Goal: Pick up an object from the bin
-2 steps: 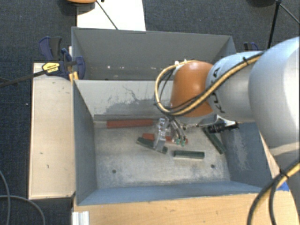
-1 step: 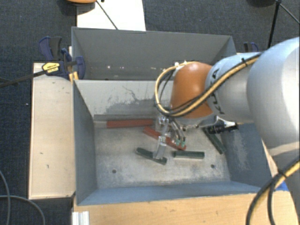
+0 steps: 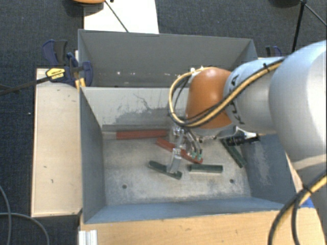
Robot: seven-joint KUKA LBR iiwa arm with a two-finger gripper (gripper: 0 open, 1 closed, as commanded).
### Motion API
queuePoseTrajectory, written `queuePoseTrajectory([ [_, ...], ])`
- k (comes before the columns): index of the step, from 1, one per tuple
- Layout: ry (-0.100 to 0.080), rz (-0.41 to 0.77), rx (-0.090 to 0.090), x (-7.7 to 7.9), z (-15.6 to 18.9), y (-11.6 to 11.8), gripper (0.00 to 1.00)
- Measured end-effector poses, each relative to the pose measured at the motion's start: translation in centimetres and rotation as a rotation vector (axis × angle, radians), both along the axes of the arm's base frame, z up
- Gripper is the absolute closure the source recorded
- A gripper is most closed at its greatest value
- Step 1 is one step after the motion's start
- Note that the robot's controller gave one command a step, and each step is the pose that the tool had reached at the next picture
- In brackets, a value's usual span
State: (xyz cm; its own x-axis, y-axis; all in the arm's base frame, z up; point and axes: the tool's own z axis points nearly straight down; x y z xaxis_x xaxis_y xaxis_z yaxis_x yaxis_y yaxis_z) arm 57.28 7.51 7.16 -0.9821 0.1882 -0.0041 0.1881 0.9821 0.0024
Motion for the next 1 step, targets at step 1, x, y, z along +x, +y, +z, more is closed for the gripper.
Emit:
queuePoseTrajectory([
  [1,0.002,-0.033,-0.001,-1.82,0.49,0.55,0.0],
])
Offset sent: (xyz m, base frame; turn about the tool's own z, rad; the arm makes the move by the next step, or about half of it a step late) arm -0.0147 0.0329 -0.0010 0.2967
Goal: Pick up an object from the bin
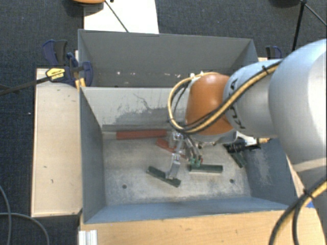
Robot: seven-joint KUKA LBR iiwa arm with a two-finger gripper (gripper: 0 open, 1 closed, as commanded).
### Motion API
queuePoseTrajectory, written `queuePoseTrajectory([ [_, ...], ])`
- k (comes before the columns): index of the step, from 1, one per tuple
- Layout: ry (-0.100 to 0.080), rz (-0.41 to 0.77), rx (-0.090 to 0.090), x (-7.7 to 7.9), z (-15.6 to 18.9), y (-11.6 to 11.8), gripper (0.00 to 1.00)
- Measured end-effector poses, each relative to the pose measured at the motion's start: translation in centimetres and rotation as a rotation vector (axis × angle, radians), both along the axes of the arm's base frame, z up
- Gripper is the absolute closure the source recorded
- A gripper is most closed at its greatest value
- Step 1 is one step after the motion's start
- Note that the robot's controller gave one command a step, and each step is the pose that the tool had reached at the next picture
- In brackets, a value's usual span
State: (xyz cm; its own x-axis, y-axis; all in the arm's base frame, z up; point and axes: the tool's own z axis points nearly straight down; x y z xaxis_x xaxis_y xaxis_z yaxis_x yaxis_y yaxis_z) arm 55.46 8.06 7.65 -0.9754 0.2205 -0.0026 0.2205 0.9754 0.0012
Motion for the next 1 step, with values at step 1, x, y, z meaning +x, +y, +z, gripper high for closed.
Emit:
queuePoseTrajectory([
  [1,-0.003,-0.264,0.002,0.5,-0.45,2.77,1.0],
])
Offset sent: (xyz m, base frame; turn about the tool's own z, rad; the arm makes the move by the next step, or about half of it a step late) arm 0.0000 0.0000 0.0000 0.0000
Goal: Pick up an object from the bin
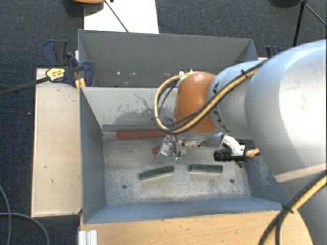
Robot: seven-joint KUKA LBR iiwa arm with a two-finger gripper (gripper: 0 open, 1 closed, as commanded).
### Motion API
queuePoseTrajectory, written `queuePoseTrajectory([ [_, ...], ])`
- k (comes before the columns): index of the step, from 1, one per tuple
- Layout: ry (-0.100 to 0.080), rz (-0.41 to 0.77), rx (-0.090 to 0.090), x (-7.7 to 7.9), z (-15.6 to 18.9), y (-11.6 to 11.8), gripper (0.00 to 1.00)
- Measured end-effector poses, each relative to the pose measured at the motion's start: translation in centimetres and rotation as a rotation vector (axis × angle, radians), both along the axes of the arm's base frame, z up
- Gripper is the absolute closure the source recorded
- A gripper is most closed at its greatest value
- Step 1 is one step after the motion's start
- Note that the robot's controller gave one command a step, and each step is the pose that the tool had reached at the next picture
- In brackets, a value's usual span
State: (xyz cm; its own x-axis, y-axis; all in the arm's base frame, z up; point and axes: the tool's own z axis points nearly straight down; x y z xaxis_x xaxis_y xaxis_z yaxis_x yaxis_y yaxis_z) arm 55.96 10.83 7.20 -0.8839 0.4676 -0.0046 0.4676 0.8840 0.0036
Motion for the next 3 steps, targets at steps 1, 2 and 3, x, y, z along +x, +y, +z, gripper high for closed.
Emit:
queuePoseTrajectory([
  [1,0.002,-0.001,0.0,-0.1,-0.1,0.0,0.0],
  [2,0.002,-0.001,0.0,-0.1,-0.1,0.0,0.0],
  [3,0.004,-0.093,-0.002,-3.2,0.9,1.4,0.0],
])
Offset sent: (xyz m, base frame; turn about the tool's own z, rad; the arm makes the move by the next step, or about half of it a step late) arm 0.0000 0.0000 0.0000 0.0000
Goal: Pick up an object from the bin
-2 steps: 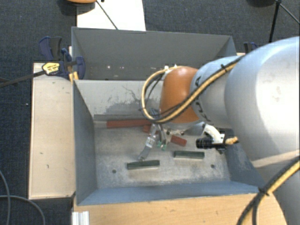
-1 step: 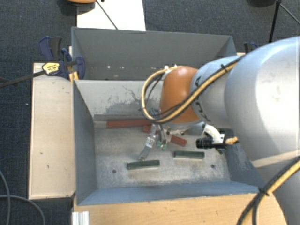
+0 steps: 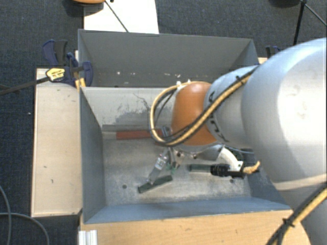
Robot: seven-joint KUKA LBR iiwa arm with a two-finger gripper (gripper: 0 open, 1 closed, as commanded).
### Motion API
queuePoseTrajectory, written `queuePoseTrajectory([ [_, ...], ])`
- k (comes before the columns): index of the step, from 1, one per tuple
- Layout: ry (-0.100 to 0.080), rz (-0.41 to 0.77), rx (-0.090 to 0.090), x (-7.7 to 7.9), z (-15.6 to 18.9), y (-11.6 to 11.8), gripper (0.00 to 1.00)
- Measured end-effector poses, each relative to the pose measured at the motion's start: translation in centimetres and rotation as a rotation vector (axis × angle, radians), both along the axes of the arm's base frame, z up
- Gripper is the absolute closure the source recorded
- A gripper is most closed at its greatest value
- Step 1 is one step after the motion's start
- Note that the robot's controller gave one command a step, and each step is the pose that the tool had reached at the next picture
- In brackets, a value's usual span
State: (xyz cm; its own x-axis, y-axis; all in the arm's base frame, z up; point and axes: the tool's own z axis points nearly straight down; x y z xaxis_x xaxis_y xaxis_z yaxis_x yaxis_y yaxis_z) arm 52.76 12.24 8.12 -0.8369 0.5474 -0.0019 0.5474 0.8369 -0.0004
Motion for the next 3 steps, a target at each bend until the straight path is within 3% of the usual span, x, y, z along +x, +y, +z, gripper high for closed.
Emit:
queuePoseTrajectory([
  [1,0.002,0.057,0.002,-1.5,0.2,2.4,0.0],
  [2,0.002,0.151,0.002,-3.8,1.7,-1.0,0.0],
  [3,0.003,0.222,-0.001,-4.3,1.7,-2.9,0.0],
])
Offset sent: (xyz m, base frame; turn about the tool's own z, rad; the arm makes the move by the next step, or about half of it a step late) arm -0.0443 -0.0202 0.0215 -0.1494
